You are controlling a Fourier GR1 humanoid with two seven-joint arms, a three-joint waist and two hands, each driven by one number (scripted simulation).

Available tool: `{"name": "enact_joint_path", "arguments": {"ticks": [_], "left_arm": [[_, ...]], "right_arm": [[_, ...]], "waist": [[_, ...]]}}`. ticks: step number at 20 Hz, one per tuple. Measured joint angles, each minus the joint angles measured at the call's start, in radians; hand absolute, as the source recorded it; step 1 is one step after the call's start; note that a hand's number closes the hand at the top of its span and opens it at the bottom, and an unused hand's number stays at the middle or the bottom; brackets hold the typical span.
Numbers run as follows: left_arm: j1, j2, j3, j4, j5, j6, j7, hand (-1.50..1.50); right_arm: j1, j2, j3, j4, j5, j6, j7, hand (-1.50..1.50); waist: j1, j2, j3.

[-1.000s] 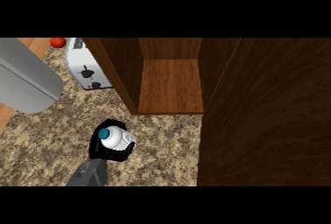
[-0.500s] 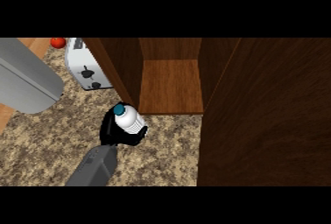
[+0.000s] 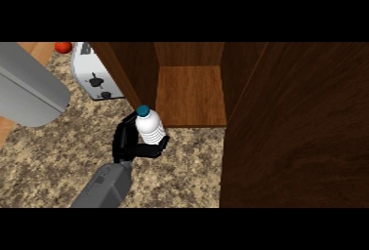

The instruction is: Pick up the bottled water, place it into the cabinet and close the cabinet

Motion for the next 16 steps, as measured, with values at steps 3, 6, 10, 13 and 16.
{"name": "enact_joint_path", "arguments": {"ticks": [3, 6, 10, 13, 16], "left_arm": [[0.004, 0.006, -0.021, -0.021, -0.012, 0.076, 0.024, 1.50], [0.007, 0.012, -0.038, -0.039, -0.021, 0.143, 0.051, 1.50], [0.014, 0.017, -0.058, -0.065, -0.018, 0.242, 0.072, 1.50], [0.019, 0.023, -0.063, -0.078, -0.022, 0.290, 0.091, 1.50], [0.020, 0.046, -0.082, -0.084, -0.046, 0.331, 0.103, 1.50]], "right_arm": [[-0.002, -0.003, -0.010, 0.001, -0.002, 0.003, -0.001, -1.50], [-0.012, 0.001, -0.012, 0.004, -0.002, 0.001, -0.002, -1.50], [-0.034, 0.002, -0.013, 0.009, -0.006, 0.004, 0.003, -1.50], [-0.042, 0.000, -0.022, 0.011, -0.009, 0.009, 0.001, -1.50], [-0.050, -0.007, -0.027, 0.011, -0.011, 0.018, 0.001, -1.50]], "waist": [[-0.002, 0.000, 0.001], [-0.005, 0.000, 0.002], [-0.015, 0.001, 0.003], [-0.024, 0.000, 0.005], [-0.034, 0.000, 0.006]]}}
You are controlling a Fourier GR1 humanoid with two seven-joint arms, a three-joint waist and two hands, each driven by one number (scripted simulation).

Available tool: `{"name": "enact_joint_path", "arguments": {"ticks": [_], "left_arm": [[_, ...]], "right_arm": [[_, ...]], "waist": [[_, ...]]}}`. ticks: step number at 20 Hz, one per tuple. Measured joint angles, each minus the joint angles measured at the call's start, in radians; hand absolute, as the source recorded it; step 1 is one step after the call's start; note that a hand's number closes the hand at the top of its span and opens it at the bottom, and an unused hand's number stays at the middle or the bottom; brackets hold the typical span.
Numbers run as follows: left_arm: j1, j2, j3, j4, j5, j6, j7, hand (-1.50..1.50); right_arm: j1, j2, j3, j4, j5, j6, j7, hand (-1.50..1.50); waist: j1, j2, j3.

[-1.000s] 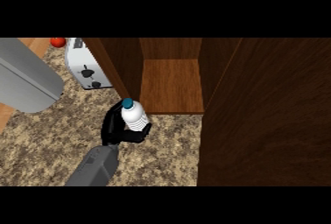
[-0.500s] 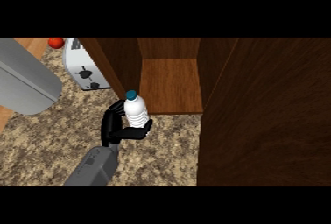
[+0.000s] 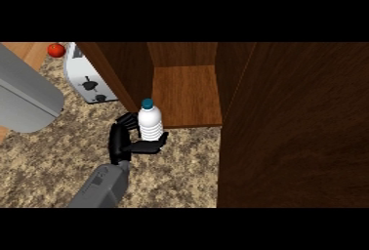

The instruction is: Pick up the bottled water, place it into the cabinet and close the cabinet

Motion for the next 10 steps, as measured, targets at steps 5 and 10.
{"name": "enact_joint_path", "arguments": {"ticks": [5, 10], "left_arm": [[-0.008, 0.043, -0.040, 0.007, -0.063, 0.095, 0.013, 1.50], [-0.026, 0.056, -0.030, 0.016, -0.067, 0.163, 0.039, 1.50]], "right_arm": [[-0.016, -0.005, -0.011, 0.001, -0.005, 0.008, 0.004, -1.50], [-0.030, -0.009, -0.019, 0.001, -0.010, 0.016, 0.010, -1.50]], "waist": [[-0.015, 0.000, 0.003], [-0.027, 0.001, 0.003]]}}
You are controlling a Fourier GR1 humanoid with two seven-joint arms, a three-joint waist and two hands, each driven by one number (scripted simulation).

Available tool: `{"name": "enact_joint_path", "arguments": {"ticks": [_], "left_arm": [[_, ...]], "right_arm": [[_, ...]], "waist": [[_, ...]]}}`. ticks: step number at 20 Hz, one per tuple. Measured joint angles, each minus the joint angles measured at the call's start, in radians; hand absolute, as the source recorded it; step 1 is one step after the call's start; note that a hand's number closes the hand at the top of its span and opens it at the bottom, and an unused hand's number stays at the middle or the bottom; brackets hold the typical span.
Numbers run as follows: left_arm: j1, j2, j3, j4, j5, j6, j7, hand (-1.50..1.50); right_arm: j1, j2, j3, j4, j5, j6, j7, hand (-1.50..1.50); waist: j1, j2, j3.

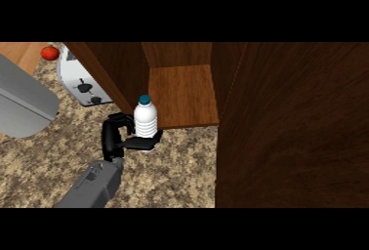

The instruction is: Pick up the bottled water, place it into the cabinet and close the cabinet

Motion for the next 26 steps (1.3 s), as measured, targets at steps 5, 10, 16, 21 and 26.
{"name": "enact_joint_path", "arguments": {"ticks": [5, 10, 16, 21, 26], "left_arm": [[-0.036, 0.025, 0.018, 0.033, 0.004, 0.025, 0.022, -1.50], [-0.075, 0.054, -0.021, 0.078, -0.046, 0.057, 0.035, -1.50], [-0.093, 0.077, -0.057, 0.103, -0.086, 0.096, 0.049, -1.50], [-0.095, 0.091, -0.069, 0.099, -0.082, 0.078, 0.060, -1.50], [-0.085, 0.099, -0.055, 0.074, -0.047, 0.017, 0.041, -1.50]], "right_arm": [[-0.003, -0.004, -0.003, 0.004, -0.006, 0.013, -0.005, -1.50], [-0.019, -0.006, -0.003, 0.010, -0.012, 0.023, -0.003, -1.50], [-0.024, -0.013, 0.001, 0.011, -0.017, 0.038, -0.001, -1.50], [-0.026, -0.022, 0.001, 0.013, -0.022, 0.052, 0.005, -1.50], [-0.036, -0.026, -0.002, 0.014, -0.025, 0.058, 0.007, -1.50]], "waist": [[-0.018, 0.005, -0.002], [-0.032, 0.009, 0.000], [-0.044, 0.008, 0.001], [-0.047, 0.011, -0.001], [-0.045, 0.017, -0.008]]}}
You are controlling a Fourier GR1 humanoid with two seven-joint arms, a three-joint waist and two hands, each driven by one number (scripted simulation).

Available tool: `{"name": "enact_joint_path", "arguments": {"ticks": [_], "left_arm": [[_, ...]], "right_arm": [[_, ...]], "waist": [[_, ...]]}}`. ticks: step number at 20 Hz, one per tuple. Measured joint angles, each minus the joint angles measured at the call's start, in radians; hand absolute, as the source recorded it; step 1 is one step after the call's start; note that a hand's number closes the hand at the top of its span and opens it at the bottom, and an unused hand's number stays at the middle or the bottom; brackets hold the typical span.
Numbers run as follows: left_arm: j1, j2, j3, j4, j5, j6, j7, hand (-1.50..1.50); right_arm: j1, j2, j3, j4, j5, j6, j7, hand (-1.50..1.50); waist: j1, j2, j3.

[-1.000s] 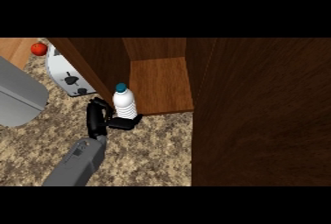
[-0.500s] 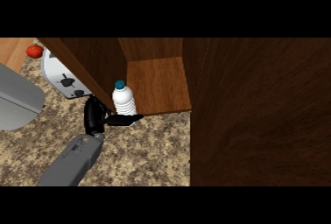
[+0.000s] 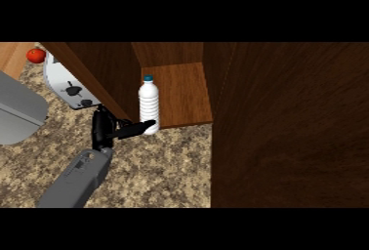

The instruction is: Pick up the bottled water, place it into the cabinet and close the cabinet

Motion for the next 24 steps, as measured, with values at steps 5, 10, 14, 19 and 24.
{"name": "enact_joint_path", "arguments": {"ticks": [5, 10, 14, 19, 24], "left_arm": [[0.002, 0.002, 0.020, -0.010, 0.040, -0.071, -0.014, -1.50], [-0.002, -0.006, 0.030, -0.006, 0.067, -0.129, -0.028, -1.50], [-0.011, -0.017, 0.034, 0.001, 0.080, -0.159, -0.032, -1.50], [-0.001, -0.034, 0.044, -0.005, 0.102, -0.197, -0.046, -1.50], [0.055, -0.067, 0.047, -0.054, 0.144, -0.268, -0.082, -1.50]], "right_arm": [[-0.002, -0.003, 0.010, 0.001, -0.006, 0.010, 0.004, -1.50], [0.001, 0.003, 0.011, 0.003, -0.009, 0.005, 0.007, -1.50], [-0.003, 0.010, 0.017, 0.002, -0.011, 0.000, 0.014, -1.50], [0.011, 0.014, 0.016, 0.001, -0.012, -0.008, 0.019, -1.50], [0.021, 0.021, 0.023, -0.001, -0.010, -0.017, 0.022, -1.50]], "waist": [[0.007, 0.002, -0.005], [0.025, 0.002, -0.008], [0.041, 0.002, -0.009], [0.059, -0.003, -0.008], [0.074, -0.010, -0.007]]}}
